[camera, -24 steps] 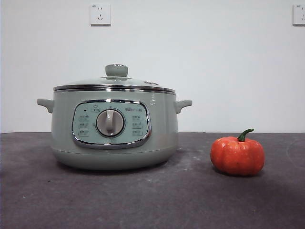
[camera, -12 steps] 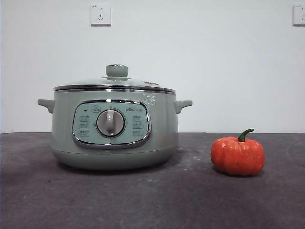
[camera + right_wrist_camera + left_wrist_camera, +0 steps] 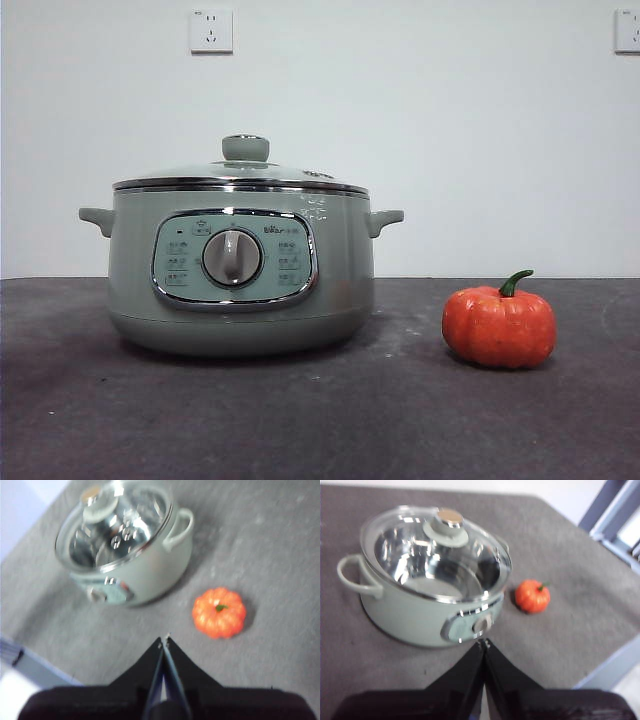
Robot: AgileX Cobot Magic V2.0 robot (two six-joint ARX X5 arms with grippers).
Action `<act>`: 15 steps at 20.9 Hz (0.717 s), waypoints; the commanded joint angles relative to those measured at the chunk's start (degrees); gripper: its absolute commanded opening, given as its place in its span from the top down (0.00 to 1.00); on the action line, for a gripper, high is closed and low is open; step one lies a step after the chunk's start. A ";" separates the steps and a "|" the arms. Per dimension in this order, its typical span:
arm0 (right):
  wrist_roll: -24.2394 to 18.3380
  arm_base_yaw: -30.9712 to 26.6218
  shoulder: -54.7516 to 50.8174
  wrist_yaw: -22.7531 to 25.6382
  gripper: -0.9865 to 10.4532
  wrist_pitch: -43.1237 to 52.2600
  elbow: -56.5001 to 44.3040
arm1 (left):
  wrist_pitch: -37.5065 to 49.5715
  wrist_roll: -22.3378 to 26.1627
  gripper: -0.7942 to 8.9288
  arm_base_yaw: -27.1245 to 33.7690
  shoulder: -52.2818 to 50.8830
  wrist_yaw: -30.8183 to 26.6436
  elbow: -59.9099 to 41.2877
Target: Pick up the pumpkin,open the lid,put the pumpkin in the pot,close the lid
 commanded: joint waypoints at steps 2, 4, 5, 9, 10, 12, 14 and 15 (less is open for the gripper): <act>-5.53 1.16 1.70 -0.09 0.92 -6.08 3.34 | -4.04 6.01 0.93 -0.26 1.60 1.38 1.62; -5.73 1.55 1.77 0.26 0.92 -6.34 3.54 | -4.31 6.19 0.93 -0.26 1.81 1.38 1.64; -5.73 1.55 1.77 0.24 0.91 -6.34 3.54 | -4.28 6.16 0.92 -0.26 1.81 1.38 1.64; -5.66 1.55 1.77 0.20 0.52 -6.32 3.54 | -3.87 5.90 0.20 -0.26 1.81 1.01 1.64; -5.64 1.55 1.79 0.20 0.34 -6.32 3.54 | -3.63 5.88 0.10 -0.26 1.81 1.03 1.64; -4.79 1.57 2.25 -0.13 0.25 -6.27 3.54 | -3.26 5.18 0.11 -0.26 1.81 1.01 1.64; -4.66 2.14 3.06 -0.09 0.25 -6.27 3.54 | -3.10 4.83 0.11 -0.26 1.81 1.01 1.64; -4.61 2.43 3.63 -0.09 0.26 -6.27 3.54 | -3.10 4.83 0.11 -0.26 1.81 1.01 1.64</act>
